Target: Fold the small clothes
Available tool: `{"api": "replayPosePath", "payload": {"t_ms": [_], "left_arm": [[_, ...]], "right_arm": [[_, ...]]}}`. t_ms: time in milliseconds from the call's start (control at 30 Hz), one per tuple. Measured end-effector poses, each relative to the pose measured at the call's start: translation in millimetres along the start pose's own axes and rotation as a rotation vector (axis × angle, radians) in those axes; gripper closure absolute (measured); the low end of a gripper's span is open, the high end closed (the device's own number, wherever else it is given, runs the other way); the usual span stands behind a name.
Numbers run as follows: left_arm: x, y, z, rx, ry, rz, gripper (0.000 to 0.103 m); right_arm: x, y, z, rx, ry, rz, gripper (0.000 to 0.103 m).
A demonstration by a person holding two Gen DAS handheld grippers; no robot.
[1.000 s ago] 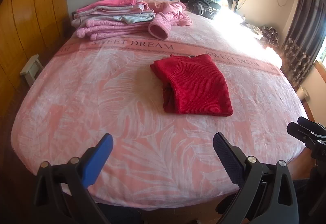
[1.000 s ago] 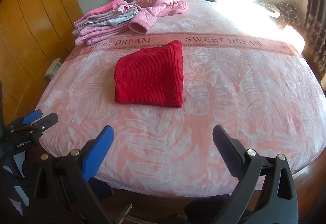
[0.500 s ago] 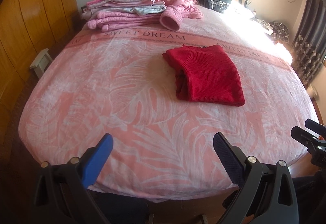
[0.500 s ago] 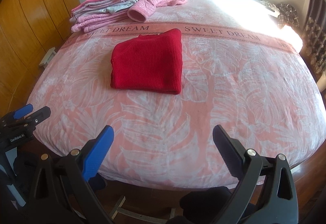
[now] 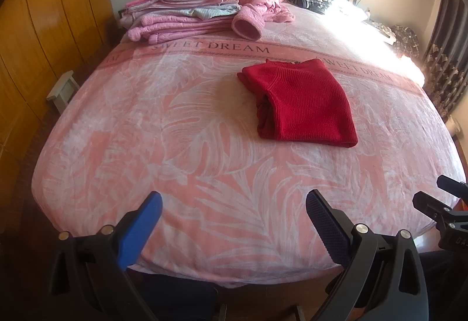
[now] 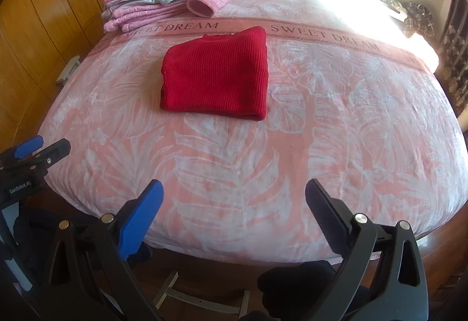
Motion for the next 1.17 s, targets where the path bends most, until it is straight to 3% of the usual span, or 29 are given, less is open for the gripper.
{"api": "replayPosePath", "payload": {"t_ms": [500, 767, 1167], "left_arm": [[4, 8, -6, 0.025, -0.055, -0.022, 0.004], [3, 9, -7, 0.025, -0.065, -0.033, 0.004], [-1, 4, -1, -0.008, -0.076, -0.052, 0.004]], "right_arm": [[-7, 1, -9, 0.018, 0.026, -0.017, 0.006], [-9, -8, -2, -0.080, 0.094, 0.013, 0.007], [-13, 2, -18, 0.025, 0.068, -0.031, 0.006]]}}
Point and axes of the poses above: each gripper's, at about its wrist camera, not at the fingertips, and z roughly against the way its jaws point, x to its left, y to its underside, the point moved 9 cm from there along -z, roughly the way its jaws point, and after that the axes turned 11 degrees about y, right-handed, at the moved point
